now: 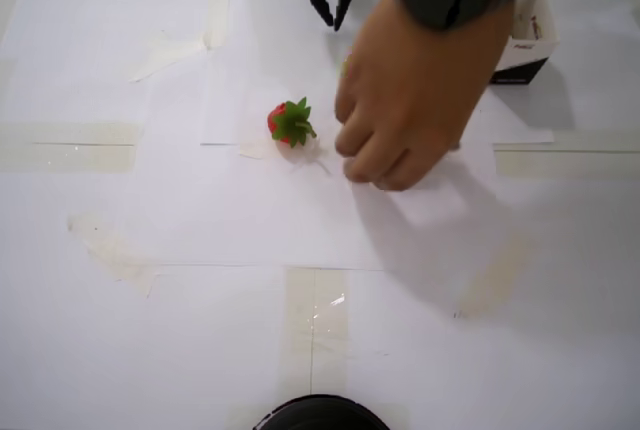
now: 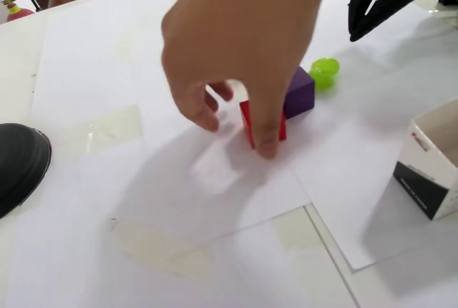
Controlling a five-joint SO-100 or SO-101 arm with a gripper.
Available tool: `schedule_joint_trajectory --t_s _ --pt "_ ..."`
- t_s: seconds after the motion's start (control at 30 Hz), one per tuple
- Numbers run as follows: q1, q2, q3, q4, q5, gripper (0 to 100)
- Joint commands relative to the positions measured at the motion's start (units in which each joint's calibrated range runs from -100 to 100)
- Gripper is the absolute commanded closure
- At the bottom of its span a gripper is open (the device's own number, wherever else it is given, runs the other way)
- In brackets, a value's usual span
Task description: Put the red cube on top of the purple cube
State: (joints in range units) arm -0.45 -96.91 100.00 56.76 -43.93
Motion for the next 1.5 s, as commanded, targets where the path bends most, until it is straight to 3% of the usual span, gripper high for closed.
schedule_joint_trajectory --t_s 0.0,1.47 --pt "-0.14 -0.77 0.00 -1.61 -0.24 100" --pt "-2.49 -0.68 0.00 -1.45 -0.05 100"
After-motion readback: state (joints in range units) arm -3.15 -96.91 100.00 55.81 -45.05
